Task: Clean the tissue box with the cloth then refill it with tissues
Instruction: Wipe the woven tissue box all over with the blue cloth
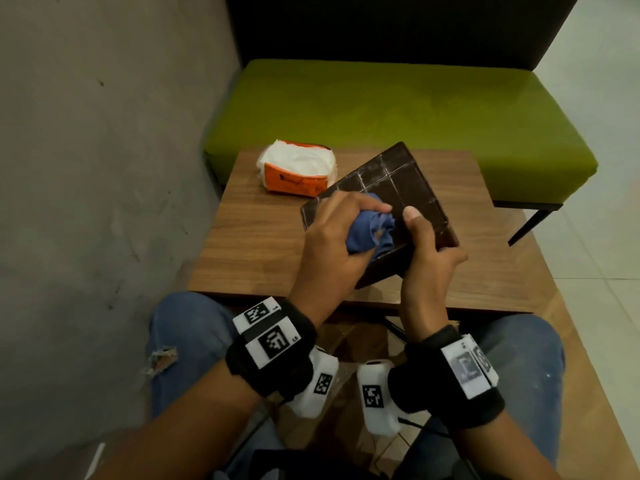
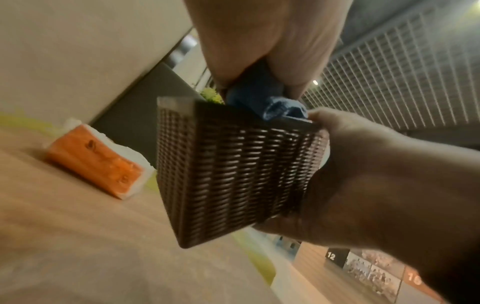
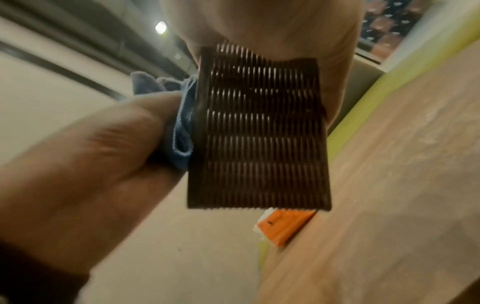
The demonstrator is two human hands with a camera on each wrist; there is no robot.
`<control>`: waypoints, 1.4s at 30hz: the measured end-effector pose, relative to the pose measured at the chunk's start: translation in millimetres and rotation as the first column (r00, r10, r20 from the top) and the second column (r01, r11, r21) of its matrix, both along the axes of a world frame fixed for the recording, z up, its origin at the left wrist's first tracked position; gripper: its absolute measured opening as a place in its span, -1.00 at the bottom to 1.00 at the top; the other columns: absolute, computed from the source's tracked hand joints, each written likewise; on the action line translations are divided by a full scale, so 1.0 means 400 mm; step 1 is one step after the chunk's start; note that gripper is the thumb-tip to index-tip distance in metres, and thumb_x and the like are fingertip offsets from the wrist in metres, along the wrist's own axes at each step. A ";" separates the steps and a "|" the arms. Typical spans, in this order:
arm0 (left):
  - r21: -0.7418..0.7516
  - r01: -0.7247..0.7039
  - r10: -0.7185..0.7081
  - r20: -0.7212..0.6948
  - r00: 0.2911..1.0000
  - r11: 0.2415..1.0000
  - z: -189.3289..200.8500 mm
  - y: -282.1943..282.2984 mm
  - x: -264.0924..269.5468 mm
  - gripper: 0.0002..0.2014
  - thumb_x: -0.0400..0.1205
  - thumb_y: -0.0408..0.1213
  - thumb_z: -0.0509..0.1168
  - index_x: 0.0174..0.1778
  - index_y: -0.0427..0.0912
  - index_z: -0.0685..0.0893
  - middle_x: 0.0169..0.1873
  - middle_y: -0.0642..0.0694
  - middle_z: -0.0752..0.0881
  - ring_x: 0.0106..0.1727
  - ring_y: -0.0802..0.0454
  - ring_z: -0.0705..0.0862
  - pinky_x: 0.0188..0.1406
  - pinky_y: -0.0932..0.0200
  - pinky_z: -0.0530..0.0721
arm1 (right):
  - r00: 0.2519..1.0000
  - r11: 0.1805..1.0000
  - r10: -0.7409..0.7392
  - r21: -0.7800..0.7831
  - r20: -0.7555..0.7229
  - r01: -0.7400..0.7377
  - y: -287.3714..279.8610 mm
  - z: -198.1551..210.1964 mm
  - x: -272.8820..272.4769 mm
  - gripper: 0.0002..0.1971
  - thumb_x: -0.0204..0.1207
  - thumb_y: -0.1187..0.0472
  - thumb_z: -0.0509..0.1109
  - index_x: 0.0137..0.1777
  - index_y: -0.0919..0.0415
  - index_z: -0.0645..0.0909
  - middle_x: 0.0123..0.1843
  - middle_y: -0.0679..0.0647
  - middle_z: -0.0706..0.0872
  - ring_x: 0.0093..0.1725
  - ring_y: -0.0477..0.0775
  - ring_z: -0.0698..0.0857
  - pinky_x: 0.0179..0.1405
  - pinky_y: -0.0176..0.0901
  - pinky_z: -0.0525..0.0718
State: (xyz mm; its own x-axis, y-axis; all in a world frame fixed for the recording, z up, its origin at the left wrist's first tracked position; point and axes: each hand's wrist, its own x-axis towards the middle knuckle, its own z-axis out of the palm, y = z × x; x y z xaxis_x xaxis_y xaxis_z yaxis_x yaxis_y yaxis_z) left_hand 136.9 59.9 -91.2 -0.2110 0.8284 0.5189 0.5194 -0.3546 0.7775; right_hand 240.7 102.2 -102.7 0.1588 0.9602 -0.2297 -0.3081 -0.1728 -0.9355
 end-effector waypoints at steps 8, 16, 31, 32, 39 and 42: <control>0.004 -0.024 0.024 0.056 0.998 1.000 -0.021 -0.011 -0.023 -0.84 0.51 -0.32 0.34 -0.01 -0.18 0.63 -0.02 -0.17 0.64 0.10 -0.12 0.62 0.06 -0.17 0.62 | 0.999 0.997 0.024 0.069 0.021 -0.026 -0.015 -0.001 0.008 -0.30 0.39 0.17 0.58 0.36 0.25 0.20 0.06 -0.05 0.54 0.00 -0.21 0.66 -0.17 -0.47 0.69; -0.108 0.032 -0.057 -0.232 0.971 0.994 -0.022 -0.051 -0.053 -0.82 0.48 -0.25 0.36 -0.01 -0.15 0.67 -0.05 0.03 0.67 0.07 0.14 0.57 0.09 0.20 0.53 | 0.999 0.997 0.027 0.067 0.024 -0.028 -0.013 0.007 0.011 -0.22 0.23 0.04 0.60 0.33 0.18 0.20 0.16 0.05 0.58 0.10 -0.06 0.71 -0.01 -0.23 0.76; -0.118 0.020 -0.016 0.036 0.999 0.993 0.011 -0.023 -0.025 -0.60 0.43 -0.44 0.39 0.02 0.03 0.40 -0.02 0.05 0.55 0.04 -0.06 0.61 -0.02 -0.07 0.66 | 0.993 0.993 0.037 0.106 0.115 -0.049 -0.030 0.028 0.016 -0.08 0.05 -0.13 0.59 0.32 0.17 0.20 0.21 0.05 0.58 0.20 -0.03 0.69 0.21 0.01 0.73; -0.094 0.025 -0.023 0.025 0.999 0.995 0.020 -0.017 -0.018 -0.61 0.44 -0.44 0.39 0.02 0.02 0.40 -0.03 0.08 0.54 0.04 -0.06 0.61 -0.01 -0.07 0.65 | 0.994 0.995 0.041 0.084 0.103 -0.050 -0.031 0.028 0.016 -0.10 0.06 -0.12 0.60 0.31 0.17 0.21 0.19 0.05 0.58 0.20 -0.02 0.69 0.20 0.02 0.73; -0.187 -0.016 0.022 0.032 0.999 0.982 -0.045 -0.058 -0.054 -0.60 0.49 -0.29 0.39 -0.01 0.28 0.37 0.00 0.09 0.55 0.07 -0.06 0.63 0.01 -0.16 0.67 | 0.997 0.996 0.030 0.084 0.075 -0.036 -0.014 0.030 0.041 -0.23 0.25 0.04 0.60 0.30 0.17 0.18 0.13 -0.04 0.53 0.16 -0.09 0.66 0.08 -0.22 0.72; -0.098 -0.016 0.027 0.112 0.993 0.995 -0.010 -0.028 -0.017 -0.64 0.48 -0.35 0.43 0.01 0.08 0.41 -0.02 -0.02 0.56 0.06 -0.10 0.62 0.01 -0.17 0.65 | 0.994 0.999 0.023 0.034 0.104 -0.026 -0.025 0.021 0.011 -0.28 0.32 0.06 0.62 0.28 0.19 0.21 0.15 0.03 0.57 0.18 -0.01 0.67 0.15 -0.07 0.72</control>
